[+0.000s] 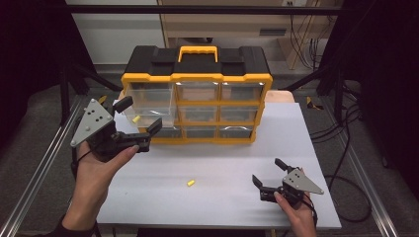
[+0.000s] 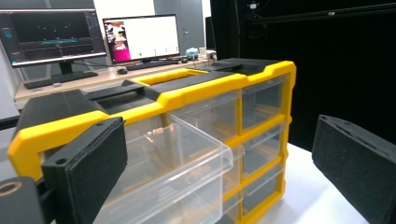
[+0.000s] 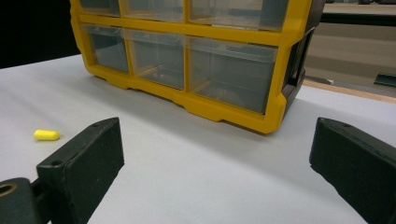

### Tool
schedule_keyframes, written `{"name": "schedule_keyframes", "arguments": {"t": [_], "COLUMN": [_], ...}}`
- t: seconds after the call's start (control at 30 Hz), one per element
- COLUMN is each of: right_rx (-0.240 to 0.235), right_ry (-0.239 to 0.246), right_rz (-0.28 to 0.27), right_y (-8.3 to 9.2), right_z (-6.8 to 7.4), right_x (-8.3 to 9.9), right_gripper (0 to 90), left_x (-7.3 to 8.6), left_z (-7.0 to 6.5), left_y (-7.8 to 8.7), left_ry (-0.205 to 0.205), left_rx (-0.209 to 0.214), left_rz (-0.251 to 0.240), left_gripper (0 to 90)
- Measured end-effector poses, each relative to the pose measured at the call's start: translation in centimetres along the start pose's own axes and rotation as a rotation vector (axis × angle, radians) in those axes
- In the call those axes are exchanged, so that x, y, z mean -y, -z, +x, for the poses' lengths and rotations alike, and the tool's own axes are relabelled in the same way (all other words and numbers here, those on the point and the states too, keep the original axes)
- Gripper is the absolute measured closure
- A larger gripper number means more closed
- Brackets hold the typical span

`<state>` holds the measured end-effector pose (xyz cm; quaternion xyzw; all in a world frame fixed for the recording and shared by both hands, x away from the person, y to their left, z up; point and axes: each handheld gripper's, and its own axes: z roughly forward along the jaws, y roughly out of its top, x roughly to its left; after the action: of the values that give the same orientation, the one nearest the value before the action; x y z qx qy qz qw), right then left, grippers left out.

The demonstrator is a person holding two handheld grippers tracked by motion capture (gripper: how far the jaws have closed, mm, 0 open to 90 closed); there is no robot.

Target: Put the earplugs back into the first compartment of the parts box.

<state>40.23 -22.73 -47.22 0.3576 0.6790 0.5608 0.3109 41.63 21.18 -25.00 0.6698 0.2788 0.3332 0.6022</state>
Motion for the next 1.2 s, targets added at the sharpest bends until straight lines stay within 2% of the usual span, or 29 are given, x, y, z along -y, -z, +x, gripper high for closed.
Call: {"name": "schedule_keyframes", "arguments": {"t": [0.1,0.47,0.57,0.67,0.73,1.2], "right_rx": [-0.001,-0.005,-0.003,-0.004,-0.004,-0.005], "right_ry": [0.000,-0.001,0.002,-0.001,-0.001,0.000], "right_rz": [0.001,0.002,0.003,0.001,0.002,0.002], "right_y": [0.0,0.0,-0.1,0.0,0.0,0.0], "right_z": [0.0,0.1,0.1,0.1,0.1,0.1], "right_x": [0.0,0.0,0.0,0.0,0.0,0.0], "right_gripper": [3.3,3.2,3.2,3.1,3.1,3.1], "left_x": [0.3,2.1,2.7,3.5,4.3,8.1], "left_z": [-0.4,-3.1,-3.6,-4.2,-4.7,-5.3], "left_y": [0.1,0.9,0.9,0.9,0.7,-1.3], "left_ry": [0.001,-0.008,-0.021,-0.011,-0.021,0.006], "left_rx": [0.005,0.049,0.059,0.071,0.076,0.108], "left_rz": [0.001,0.000,0.008,0.016,0.032,0.106], "left_gripper": [3.4,3.6,3.6,3.7,3.6,3.2]}}
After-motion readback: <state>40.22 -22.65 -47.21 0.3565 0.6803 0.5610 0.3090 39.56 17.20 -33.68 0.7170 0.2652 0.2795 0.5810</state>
